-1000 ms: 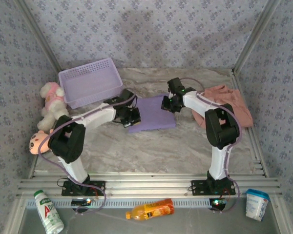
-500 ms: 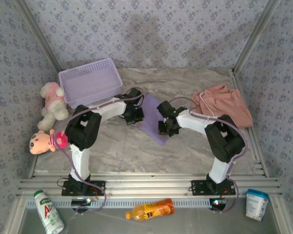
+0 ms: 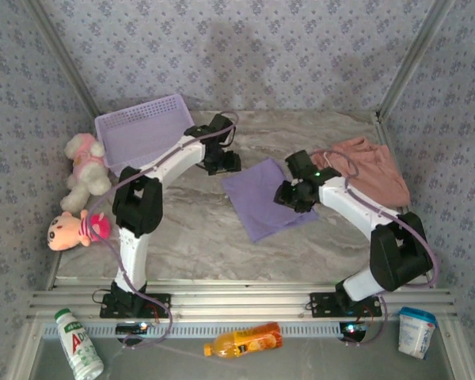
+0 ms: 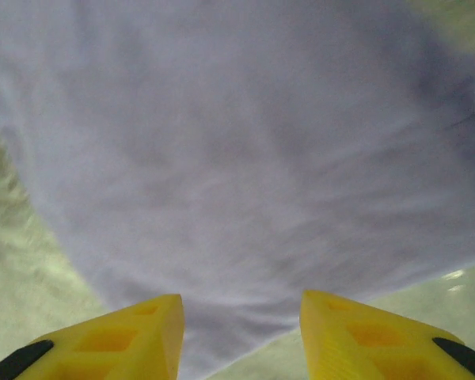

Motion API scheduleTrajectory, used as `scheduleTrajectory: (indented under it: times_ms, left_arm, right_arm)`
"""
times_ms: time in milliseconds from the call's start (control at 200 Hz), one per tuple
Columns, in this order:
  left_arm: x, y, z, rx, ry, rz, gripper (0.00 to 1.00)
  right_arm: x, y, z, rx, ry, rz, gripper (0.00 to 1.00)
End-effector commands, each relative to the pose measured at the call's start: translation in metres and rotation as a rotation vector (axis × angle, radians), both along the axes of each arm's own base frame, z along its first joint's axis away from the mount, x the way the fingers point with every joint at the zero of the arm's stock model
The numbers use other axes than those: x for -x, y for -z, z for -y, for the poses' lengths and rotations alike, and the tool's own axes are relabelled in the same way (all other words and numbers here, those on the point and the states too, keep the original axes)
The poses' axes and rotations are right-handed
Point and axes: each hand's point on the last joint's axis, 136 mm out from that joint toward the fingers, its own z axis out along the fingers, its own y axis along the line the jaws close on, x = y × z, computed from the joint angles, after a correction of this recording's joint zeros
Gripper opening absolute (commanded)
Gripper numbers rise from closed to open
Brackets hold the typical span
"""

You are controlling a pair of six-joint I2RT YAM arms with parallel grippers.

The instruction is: Fold and stack the mixed laundry pile

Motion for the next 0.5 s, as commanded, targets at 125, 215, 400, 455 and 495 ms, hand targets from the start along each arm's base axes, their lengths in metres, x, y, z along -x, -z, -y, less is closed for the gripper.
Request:
scheduleTrajectory:
  times_ms: [125, 215, 400, 455, 495]
  left_arm:
    - [0.070, 0.004, 0.003, 0.126, -0.029, -0.115, 0.54]
    - [0.079, 0.010, 0.005, 0.166, -0.062, -0.121, 0.53]
    - [0.081, 0.025, 0.001, 0.132, -0.075, -0.143, 0.49]
    - [0.078, 0.028, -0.001, 0.120, -0.081, -0.140, 0.48]
    - [0.076, 0.030, -0.002, 0.107, -0.084, -0.137, 0.48]
  right_arm:
    - [0.005, 0.032, 0.049, 0.163, -0.143, -0.060, 0.56]
    - [0.007, 0.048, 0.046, 0.157, -0.187, -0.076, 0.57]
    - [0.017, 0.072, 0.026, 0.075, -0.179, -0.092, 0.53]
    - [0.022, 0.071, 0.018, 0.054, -0.187, -0.095, 0.52]
    - [0.026, 0.067, 0.008, 0.034, -0.208, -0.083, 0.51]
